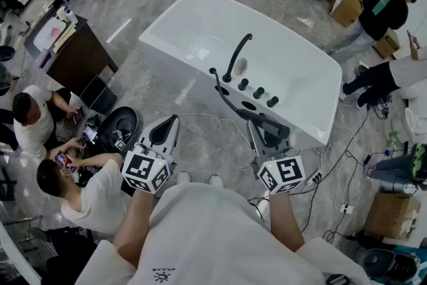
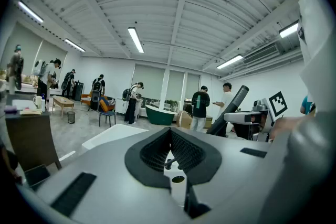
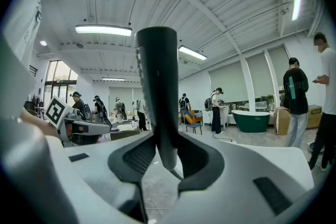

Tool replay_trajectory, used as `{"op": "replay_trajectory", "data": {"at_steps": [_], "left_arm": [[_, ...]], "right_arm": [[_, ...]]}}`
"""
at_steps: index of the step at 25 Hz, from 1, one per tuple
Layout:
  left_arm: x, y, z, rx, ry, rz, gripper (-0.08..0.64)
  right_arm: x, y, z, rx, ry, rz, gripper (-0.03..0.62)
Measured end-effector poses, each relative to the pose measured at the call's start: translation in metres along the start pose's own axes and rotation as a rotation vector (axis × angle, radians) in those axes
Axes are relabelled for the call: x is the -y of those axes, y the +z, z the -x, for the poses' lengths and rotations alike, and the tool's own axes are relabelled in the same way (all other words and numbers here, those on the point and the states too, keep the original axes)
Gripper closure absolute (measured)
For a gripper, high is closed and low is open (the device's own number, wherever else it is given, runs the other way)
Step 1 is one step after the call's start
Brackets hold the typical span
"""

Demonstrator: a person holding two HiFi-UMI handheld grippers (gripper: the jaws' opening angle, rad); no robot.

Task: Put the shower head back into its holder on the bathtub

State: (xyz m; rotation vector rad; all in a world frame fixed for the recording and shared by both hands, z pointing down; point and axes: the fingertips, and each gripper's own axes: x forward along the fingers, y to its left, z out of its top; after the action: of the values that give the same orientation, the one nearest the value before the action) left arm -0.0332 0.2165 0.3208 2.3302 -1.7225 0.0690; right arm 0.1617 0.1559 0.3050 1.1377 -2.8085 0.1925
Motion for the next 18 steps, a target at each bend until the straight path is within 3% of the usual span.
{"op": "replay_trajectory", "data": {"at_steps": [18], "left_arm": [[-0.016,0.004,-0.002,0.006,-0.025,-0.007,0.551]], "right_arm": [[-0.003,-0.002,-0.01,0.003,-0.035,-0.03,0.451]]}}
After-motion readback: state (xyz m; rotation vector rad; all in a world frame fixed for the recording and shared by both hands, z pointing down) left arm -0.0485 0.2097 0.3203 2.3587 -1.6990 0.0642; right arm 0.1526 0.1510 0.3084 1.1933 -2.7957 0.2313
